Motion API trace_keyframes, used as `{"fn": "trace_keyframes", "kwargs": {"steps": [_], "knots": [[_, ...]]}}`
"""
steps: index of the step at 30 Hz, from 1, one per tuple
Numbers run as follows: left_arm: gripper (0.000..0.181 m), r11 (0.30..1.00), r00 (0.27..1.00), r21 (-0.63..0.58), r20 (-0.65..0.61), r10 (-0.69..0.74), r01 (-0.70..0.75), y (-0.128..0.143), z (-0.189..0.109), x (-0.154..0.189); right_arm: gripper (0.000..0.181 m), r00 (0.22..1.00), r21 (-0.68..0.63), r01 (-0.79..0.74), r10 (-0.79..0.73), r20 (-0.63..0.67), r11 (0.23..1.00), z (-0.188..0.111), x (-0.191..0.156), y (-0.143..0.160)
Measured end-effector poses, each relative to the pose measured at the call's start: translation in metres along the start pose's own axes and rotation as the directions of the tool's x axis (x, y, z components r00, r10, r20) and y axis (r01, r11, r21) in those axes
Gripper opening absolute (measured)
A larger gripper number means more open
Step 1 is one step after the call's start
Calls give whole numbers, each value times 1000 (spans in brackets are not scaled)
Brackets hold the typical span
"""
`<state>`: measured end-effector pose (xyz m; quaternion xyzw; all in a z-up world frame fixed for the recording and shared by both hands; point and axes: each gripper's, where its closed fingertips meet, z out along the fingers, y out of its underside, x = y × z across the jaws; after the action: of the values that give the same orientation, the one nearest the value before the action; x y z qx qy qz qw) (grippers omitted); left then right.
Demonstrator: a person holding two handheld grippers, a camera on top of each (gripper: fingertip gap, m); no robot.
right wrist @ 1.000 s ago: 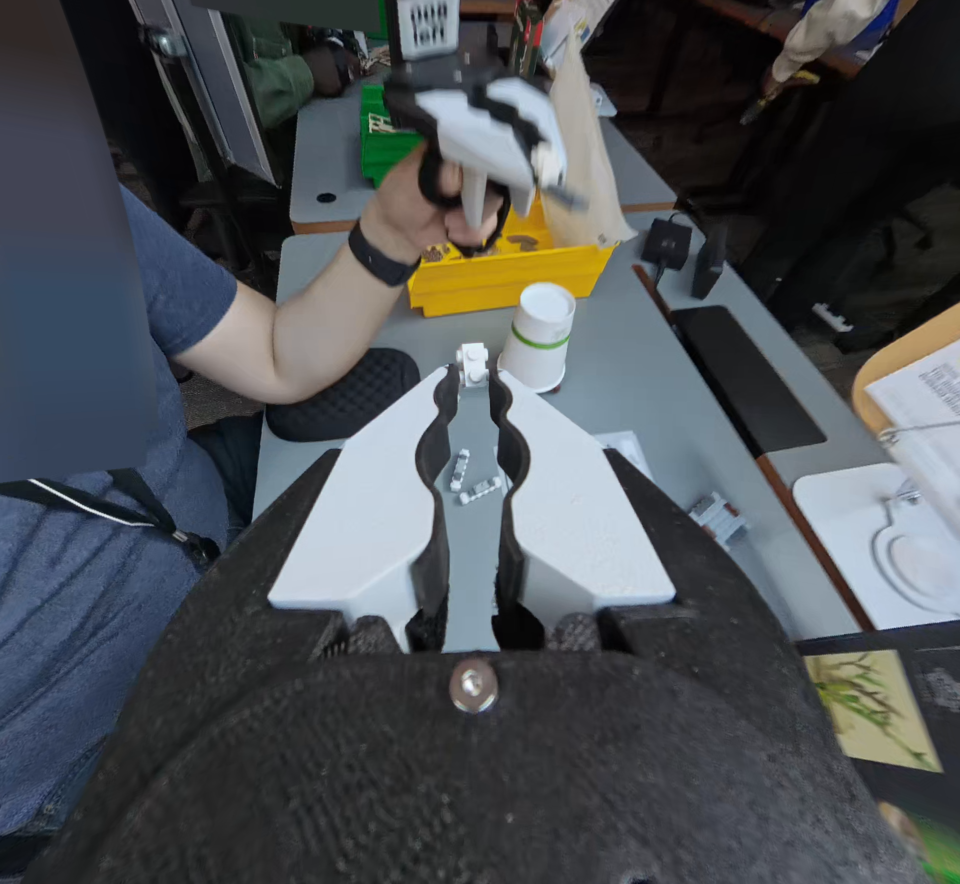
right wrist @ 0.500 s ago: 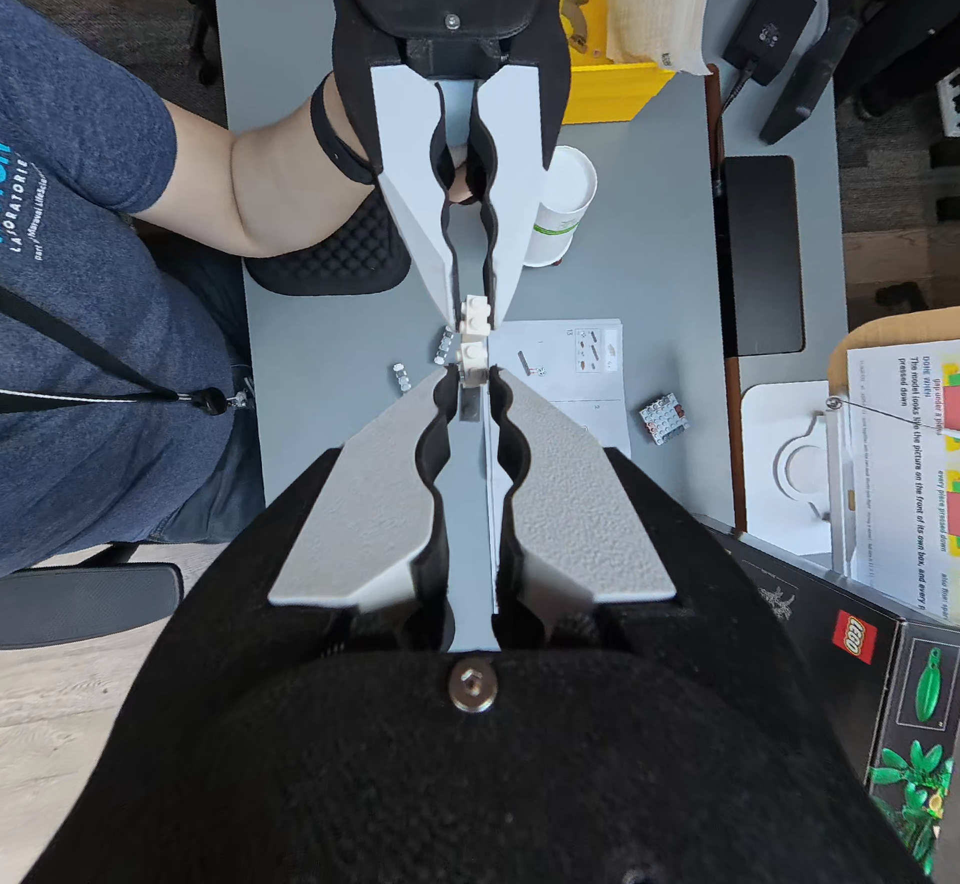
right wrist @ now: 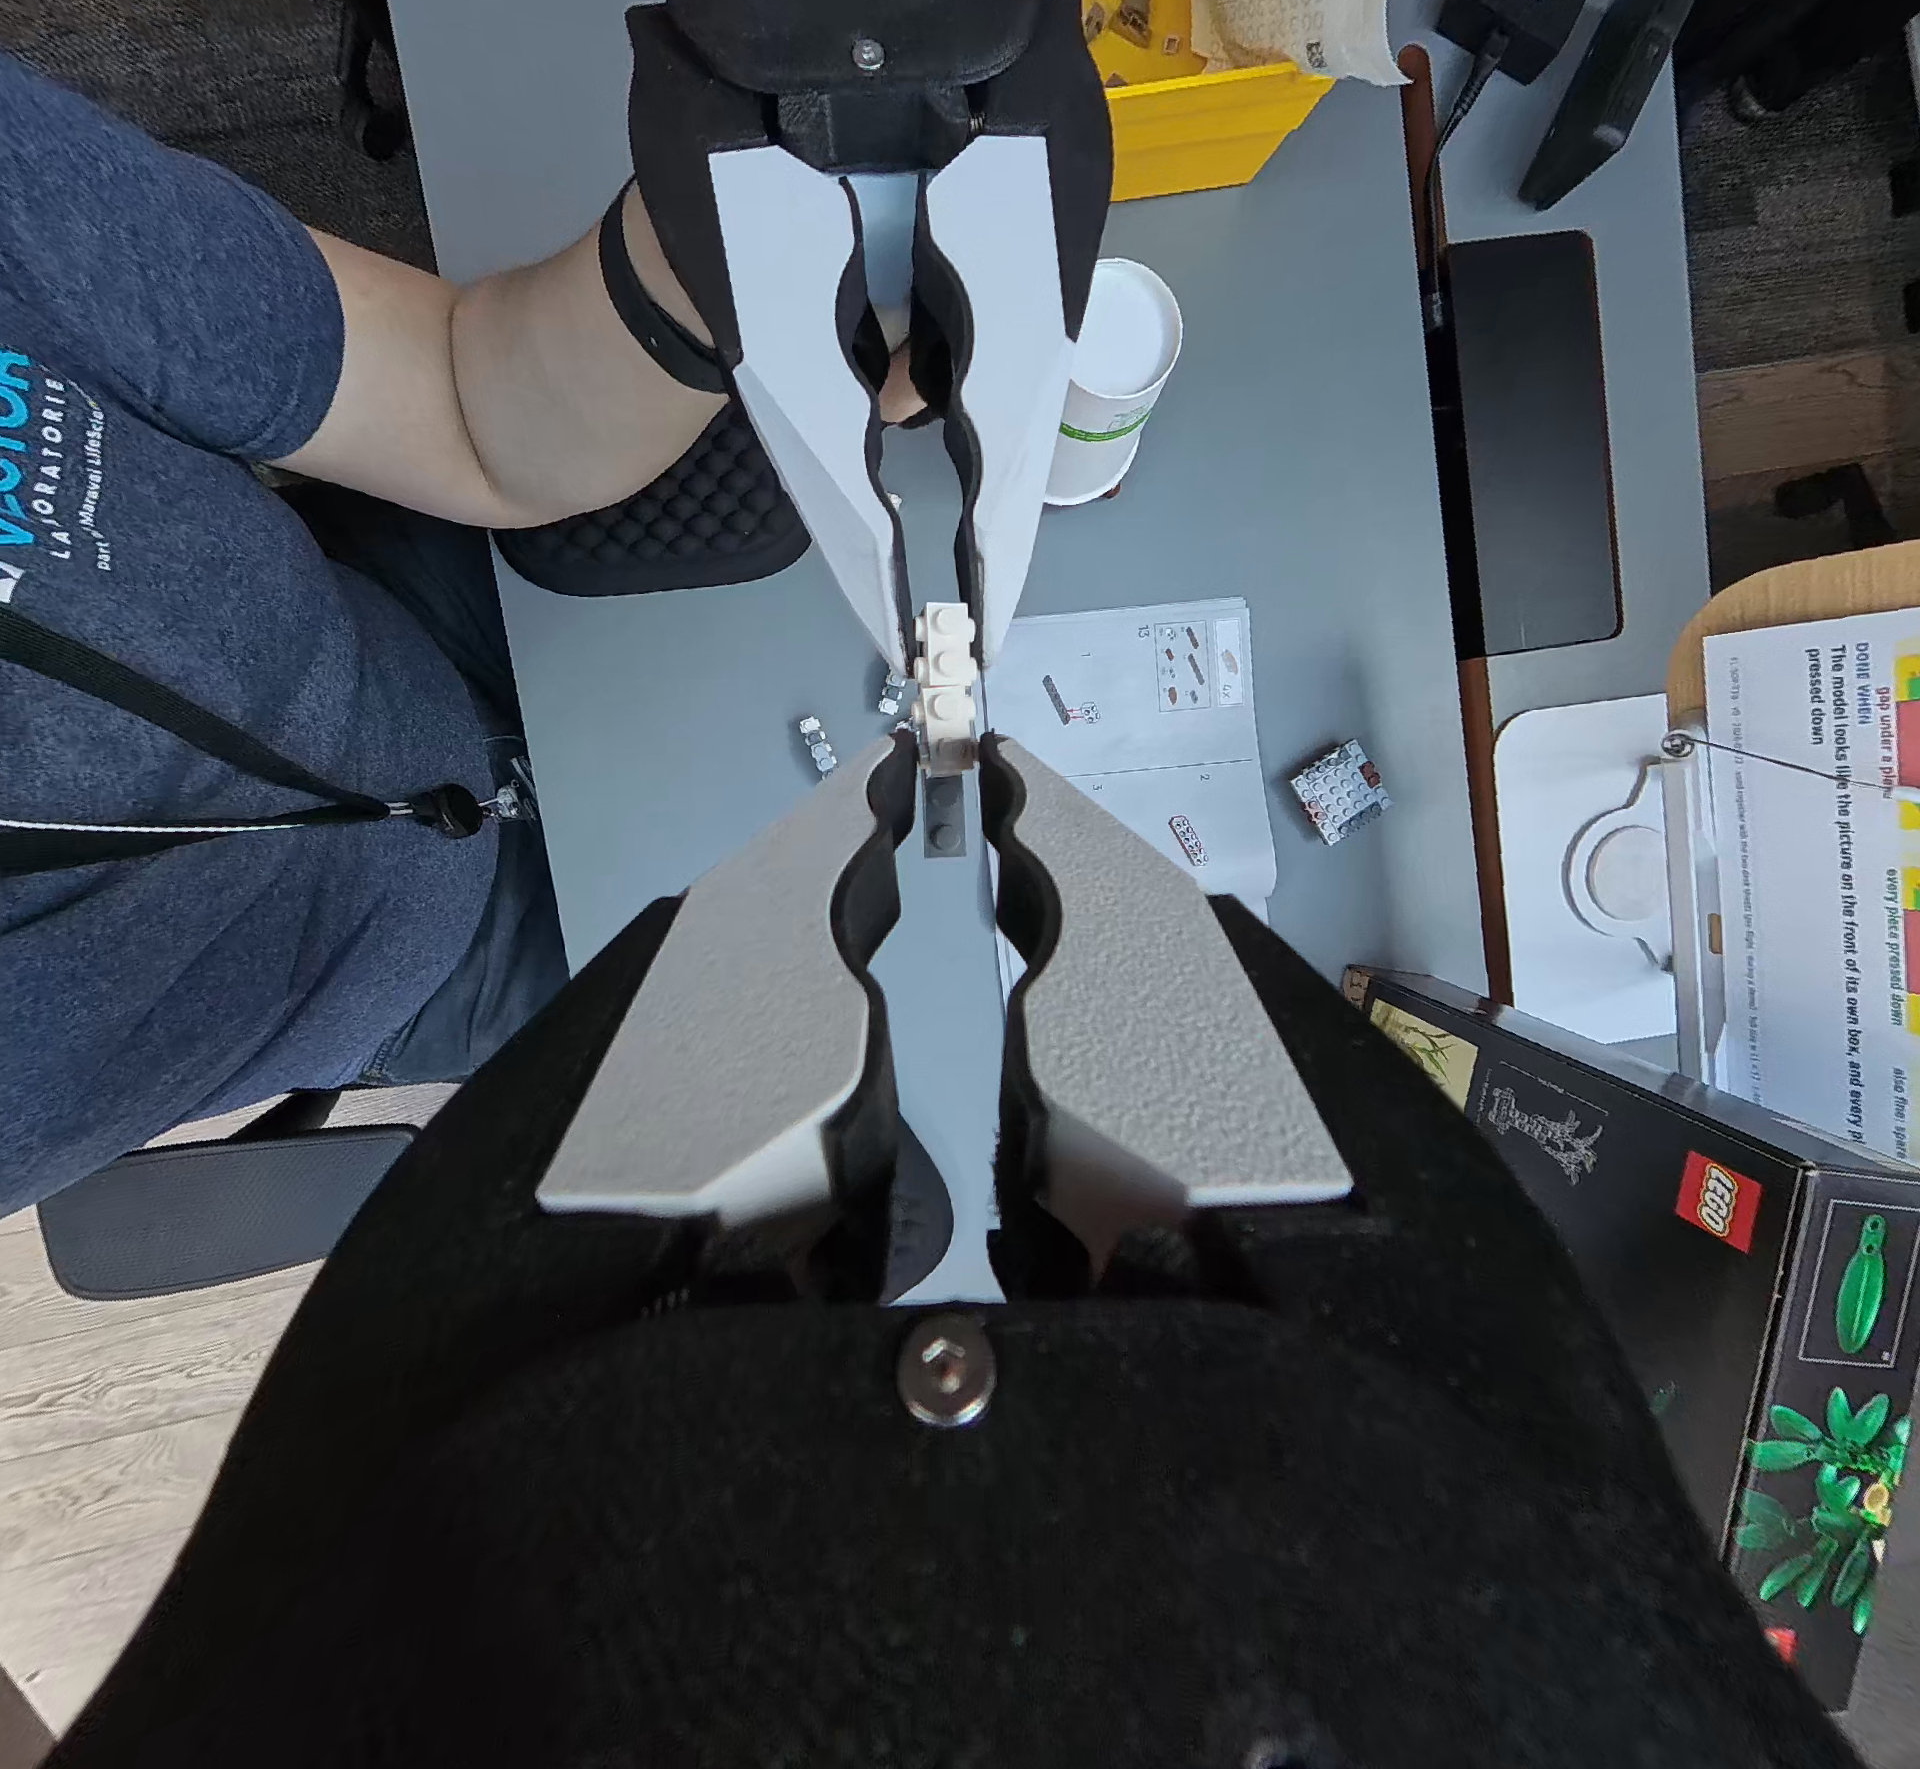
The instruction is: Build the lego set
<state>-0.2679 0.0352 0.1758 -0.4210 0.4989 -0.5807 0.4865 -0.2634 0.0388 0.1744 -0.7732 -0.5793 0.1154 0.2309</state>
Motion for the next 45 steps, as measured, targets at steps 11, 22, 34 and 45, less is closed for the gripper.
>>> {"fn": "trace_keyframes", "kwargs": {"steps": [11,22,34,45], "knots": [[9,991,999,134,-52,-6,13,-23,-8,12,9,999,-121,33,-34,-7,992,-7,-14,-13],[8,990,999,140,-30,22,-18,-29,-15,17,10,1000,-137,-7,11,29,991,-6,-17,-19],[8,985,998,165,-29,53,-47,-35,-19,22,11,998,-163,-2,13,65,987,-6,-23,-24],[8,983,998,174,-29,64,-58,-38,-22,24,17,998,-172,32,-23,57,985,-5,-27,-25]]}}
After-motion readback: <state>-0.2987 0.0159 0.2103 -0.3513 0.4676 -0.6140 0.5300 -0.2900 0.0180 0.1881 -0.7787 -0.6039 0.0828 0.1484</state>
